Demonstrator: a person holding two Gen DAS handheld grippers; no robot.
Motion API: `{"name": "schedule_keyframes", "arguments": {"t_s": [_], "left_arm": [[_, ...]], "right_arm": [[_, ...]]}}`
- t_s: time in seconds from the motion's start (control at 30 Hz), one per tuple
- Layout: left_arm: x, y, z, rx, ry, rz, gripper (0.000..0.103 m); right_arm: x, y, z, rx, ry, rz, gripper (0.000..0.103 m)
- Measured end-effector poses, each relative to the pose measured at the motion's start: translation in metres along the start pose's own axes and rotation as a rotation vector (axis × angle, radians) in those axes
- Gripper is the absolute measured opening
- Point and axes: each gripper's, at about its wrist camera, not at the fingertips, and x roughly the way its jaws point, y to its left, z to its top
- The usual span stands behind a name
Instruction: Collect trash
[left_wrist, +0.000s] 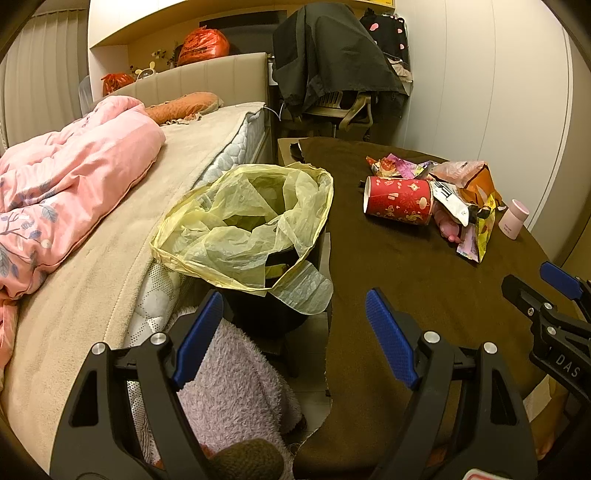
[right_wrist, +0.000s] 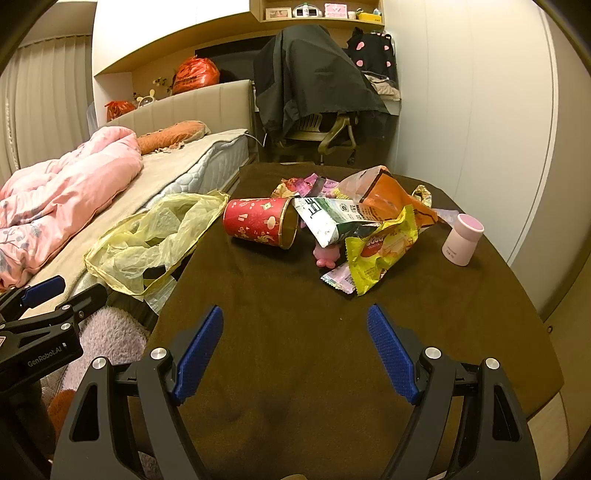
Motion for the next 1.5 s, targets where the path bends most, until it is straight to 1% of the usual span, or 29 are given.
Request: {"name": "schedule_keyframes", "arguments": {"t_s": [1.07,1.17,1.33,1.4,1.43,1.5], "left_arm": [[0.003,0.0,0.002,0.005,0.005,-0.009,0.076],[0.009,-0.004,0.007,0.013,0.004,-0.026,0.076],[0.037,-0.015,0.023,0.014,0.014,-0.112,0.076],[0.054,-0.027,0.037,0.017,-0.002,-0.148,0.077],[0.06,-0.032,0.042,0.018,-0.008,-0.155,0.079],[0.076,-0.046,0.056,0.016,-0.006,-0.181,0.079]], "right_arm": [[0.001,-0.003,0.003,0.0,-0.008,-0.005,0.076],[0.002,-0.014,0.008,-0.006,-0.028,-0.029,0.076],[0.012,-0.057,0.018,0.022,-0.065,-0.119,0.076],[0.02,-0.082,0.021,0.055,-0.059,-0.149,0.076],[0.022,-0.089,0.021,0.064,-0.056,-0.157,0.076],[0.03,-0.104,0.019,0.082,-0.041,-0.183,0.076]]}}
